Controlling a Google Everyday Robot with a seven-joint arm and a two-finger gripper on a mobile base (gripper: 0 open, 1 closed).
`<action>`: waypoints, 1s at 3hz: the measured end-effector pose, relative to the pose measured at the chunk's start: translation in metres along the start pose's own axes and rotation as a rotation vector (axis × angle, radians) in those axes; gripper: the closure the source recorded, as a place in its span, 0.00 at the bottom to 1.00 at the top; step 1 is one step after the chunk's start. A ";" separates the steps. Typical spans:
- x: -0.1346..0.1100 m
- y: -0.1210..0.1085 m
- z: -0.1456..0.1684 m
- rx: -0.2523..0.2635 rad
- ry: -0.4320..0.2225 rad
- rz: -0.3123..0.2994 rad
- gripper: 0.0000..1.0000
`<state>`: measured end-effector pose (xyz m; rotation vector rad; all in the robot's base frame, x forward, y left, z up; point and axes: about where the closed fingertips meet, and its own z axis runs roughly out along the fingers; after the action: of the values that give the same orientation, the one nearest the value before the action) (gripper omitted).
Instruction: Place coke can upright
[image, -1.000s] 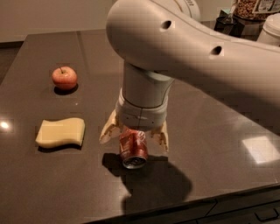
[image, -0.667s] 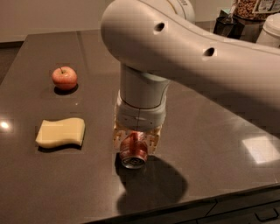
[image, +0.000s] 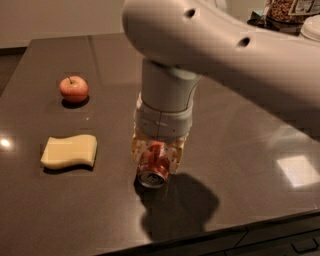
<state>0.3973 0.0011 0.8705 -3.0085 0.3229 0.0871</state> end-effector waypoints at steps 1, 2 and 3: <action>0.017 -0.006 -0.025 0.082 -0.184 0.228 1.00; 0.045 -0.021 -0.059 0.219 -0.355 0.450 1.00; 0.054 -0.023 -0.094 0.339 -0.583 0.726 1.00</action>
Offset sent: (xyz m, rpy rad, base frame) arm 0.0455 -0.0121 0.1280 0.3182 0.8062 -0.7421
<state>0.4587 0.0009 0.9622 -2.2501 1.1768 0.8404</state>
